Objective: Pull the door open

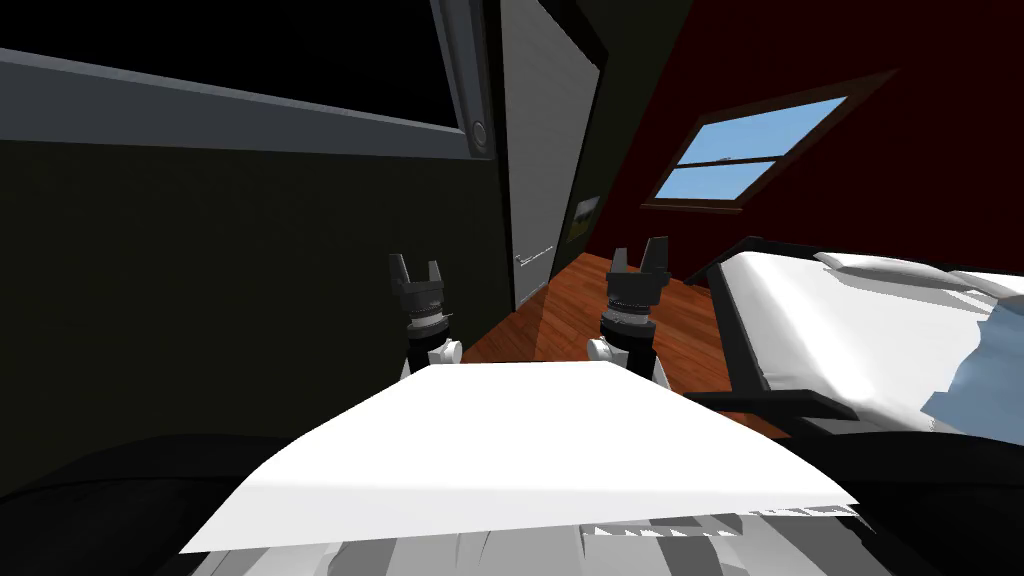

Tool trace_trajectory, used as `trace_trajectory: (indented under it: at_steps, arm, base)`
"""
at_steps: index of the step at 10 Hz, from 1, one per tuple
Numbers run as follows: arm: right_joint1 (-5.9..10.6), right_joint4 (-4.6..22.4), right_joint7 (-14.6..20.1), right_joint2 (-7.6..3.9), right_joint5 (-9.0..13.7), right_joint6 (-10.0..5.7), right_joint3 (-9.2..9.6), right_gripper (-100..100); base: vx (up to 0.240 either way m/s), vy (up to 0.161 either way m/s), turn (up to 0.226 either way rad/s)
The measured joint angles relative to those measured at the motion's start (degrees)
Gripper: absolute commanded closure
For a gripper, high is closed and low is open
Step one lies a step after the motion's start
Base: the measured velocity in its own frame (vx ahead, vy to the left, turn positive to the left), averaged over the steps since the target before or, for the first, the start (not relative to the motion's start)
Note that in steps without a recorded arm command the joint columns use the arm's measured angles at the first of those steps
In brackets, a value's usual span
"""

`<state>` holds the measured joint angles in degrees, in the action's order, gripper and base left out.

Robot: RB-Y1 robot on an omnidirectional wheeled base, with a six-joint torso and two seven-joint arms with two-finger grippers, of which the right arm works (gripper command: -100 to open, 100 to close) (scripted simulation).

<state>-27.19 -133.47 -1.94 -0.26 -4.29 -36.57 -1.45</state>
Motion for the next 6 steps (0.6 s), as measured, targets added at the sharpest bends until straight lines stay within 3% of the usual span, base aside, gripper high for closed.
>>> trace_trajectory:
  at_steps: [6]
  arm:
    - [2.77, 7.8, 0.8, -1.43, 0.9, -0.87, -0.28, -100]
  base:
    - [0.039, -0.051, 0.138]
